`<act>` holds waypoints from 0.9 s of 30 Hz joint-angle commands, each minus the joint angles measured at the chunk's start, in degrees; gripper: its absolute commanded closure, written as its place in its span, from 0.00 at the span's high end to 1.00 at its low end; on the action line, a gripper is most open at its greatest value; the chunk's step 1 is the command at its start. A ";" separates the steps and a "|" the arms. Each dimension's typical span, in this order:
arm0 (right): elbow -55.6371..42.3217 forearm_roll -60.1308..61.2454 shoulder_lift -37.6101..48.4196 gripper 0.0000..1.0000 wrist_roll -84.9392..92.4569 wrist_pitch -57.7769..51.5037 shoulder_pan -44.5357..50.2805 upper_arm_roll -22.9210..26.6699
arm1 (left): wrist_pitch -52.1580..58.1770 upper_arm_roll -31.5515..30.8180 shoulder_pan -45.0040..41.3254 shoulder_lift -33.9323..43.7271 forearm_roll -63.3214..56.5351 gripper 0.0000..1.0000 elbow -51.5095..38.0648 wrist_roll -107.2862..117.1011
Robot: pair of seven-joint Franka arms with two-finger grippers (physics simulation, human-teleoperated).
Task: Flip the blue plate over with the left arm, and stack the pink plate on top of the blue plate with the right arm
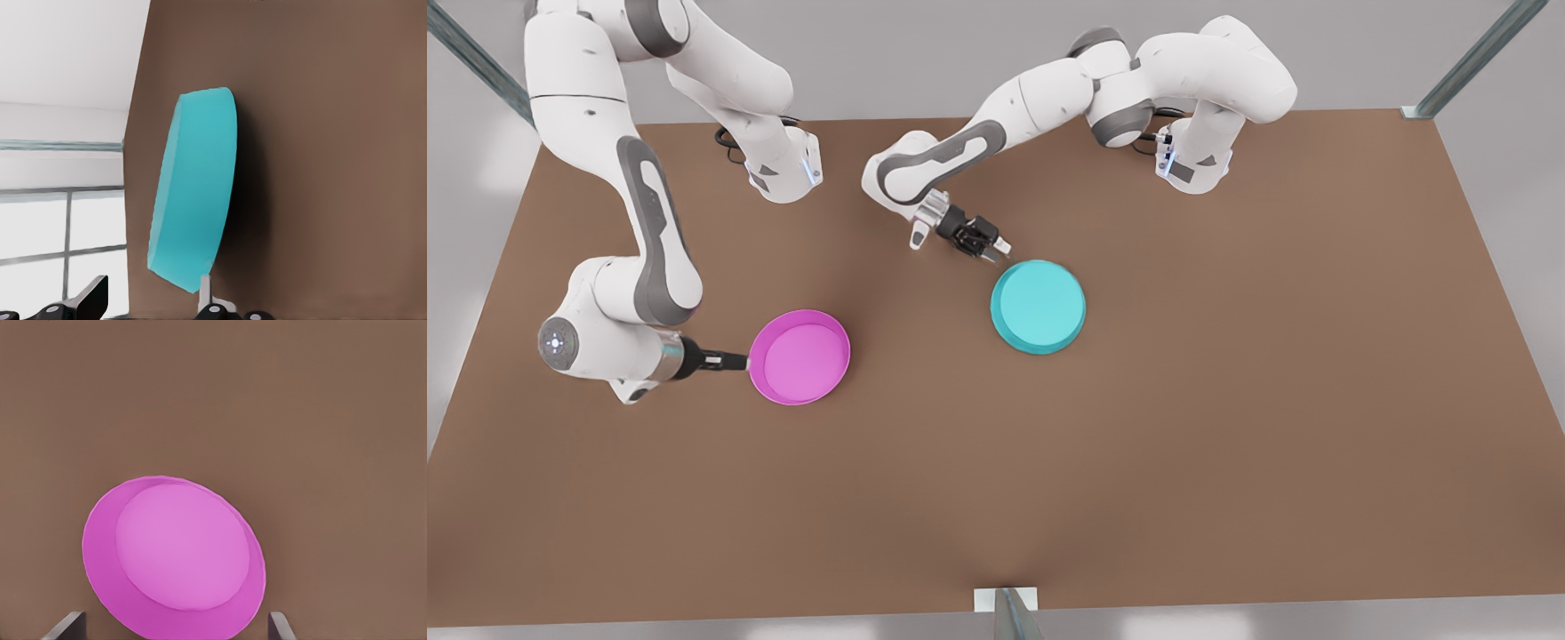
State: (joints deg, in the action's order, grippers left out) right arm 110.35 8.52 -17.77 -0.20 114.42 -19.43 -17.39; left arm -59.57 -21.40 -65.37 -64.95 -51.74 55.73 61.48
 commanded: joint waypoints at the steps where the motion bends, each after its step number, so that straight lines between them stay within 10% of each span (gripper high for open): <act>1: 0.30 0.01 0.02 1.00 0.55 0.80 -0.17 -0.01 | -0.02 -0.13 -0.02 0.00 3.40 0.75 -0.10 0.40; 6: 2.94 0.01 -1.12 1.00 3.36 3.27 -3.51 -0.01 | -0.28 -2.42 7.00 7.03 16.93 0.75 -10.81 4.97; 10: 4.79 0.53 -2.97 1.00 3.19 5.29 -2.46 -0.01 | -9.86 -2.42 49.36 15.03 31.35 0.75 -14.60 -14.07; 13: 4.70 0.53 -3.93 1.00 7.13 5.46 -2.19 -0.10 | -9.77 -2.33 61.58 15.29 31.43 1.00 -14.51 -46.26; 16: 4.70 0.53 -4.64 1.00 11.89 6.08 -2.37 -0.10 | -2.04 -1.98 64.22 30.74 36.00 1.00 -10.14 -47.85; 17: 4.79 0.53 -5.25 1.00 12.15 6.51 -2.46 -0.10 | -7.36 2.91 64.67 42.23 40.03 1.00 4.24 -50.04; 18: 4.79 0.53 -6.48 1.00 12.15 6.78 -2.46 -0.10 | -20.98 20.73 57.05 54.02 52.67 1.00 21.81 -51.97; 27: 11.99 0.53 -6.84 1.00 12.15 15.57 -2.98 -0.10 | -28.93 23.42 54.65 53.18 52.97 1.00 29.70 -54.36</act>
State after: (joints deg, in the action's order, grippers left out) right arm 122.34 9.05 -24.69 11.95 130.11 -22.33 -17.49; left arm -88.51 2.02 -10.74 -11.86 0.14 85.48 7.12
